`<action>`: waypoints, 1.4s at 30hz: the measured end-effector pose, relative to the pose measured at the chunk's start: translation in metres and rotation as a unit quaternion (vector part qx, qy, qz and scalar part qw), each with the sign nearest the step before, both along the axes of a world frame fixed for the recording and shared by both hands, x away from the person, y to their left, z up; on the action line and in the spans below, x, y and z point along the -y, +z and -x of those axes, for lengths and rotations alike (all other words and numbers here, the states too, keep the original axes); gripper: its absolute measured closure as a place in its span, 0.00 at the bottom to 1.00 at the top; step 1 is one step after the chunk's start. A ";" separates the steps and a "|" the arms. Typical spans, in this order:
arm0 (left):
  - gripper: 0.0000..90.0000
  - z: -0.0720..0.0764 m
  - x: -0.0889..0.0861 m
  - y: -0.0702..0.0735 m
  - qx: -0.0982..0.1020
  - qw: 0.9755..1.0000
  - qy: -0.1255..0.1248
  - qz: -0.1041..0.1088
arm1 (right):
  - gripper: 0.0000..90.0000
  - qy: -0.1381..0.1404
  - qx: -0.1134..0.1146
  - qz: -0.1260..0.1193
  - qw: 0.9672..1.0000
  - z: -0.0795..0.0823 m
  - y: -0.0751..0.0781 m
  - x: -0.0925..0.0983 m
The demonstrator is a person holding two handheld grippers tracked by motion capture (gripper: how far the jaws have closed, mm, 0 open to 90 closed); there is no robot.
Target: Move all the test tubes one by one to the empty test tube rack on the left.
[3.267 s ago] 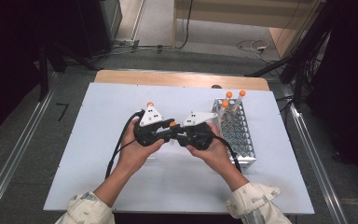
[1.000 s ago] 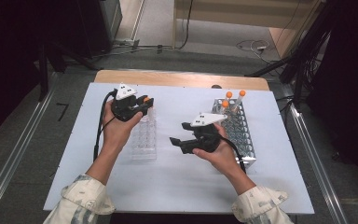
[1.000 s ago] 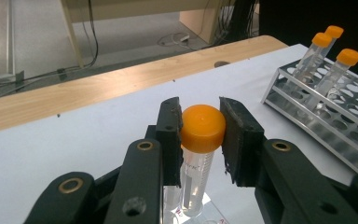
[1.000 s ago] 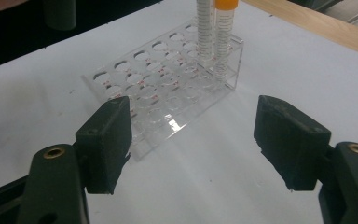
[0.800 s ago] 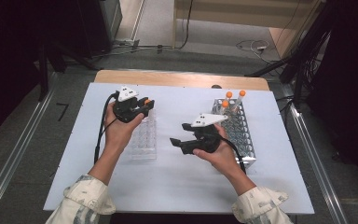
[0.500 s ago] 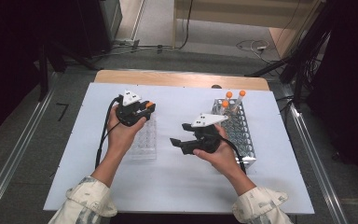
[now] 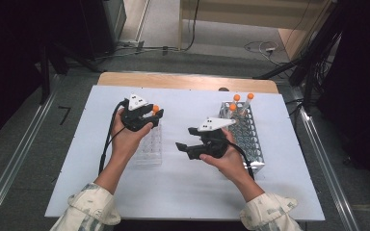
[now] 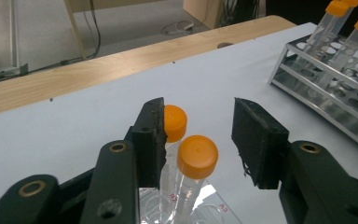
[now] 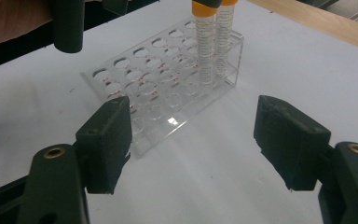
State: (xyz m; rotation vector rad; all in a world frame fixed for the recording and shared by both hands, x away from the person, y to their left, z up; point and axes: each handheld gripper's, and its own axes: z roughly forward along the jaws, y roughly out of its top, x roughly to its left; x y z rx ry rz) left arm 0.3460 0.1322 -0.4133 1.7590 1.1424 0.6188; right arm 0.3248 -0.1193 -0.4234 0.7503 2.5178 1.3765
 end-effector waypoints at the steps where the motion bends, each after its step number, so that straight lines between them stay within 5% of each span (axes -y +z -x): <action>1: 0.58 0.000 0.000 0.001 0.000 1.000 -0.001 0.002 | 0.29 0.000 0.001 0.000 1.000 0.000 0.000 0.000; 9: 0.30 0.005 0.001 0.004 -0.021 0.999 -0.012 0.032 | 0.28 -0.006 0.004 -0.007 1.000 0.000 0.003 0.004; 28: 0.20 0.021 0.006 0.013 -0.015 0.998 -0.035 0.041 | 0.24 -0.063 0.027 -0.016 0.997 -0.007 0.027 0.044; 42: 0.20 0.023 0.004 0.012 -0.015 0.999 -0.029 0.041 | 0.21 -0.172 0.042 -0.024 0.984 -0.041 0.033 0.099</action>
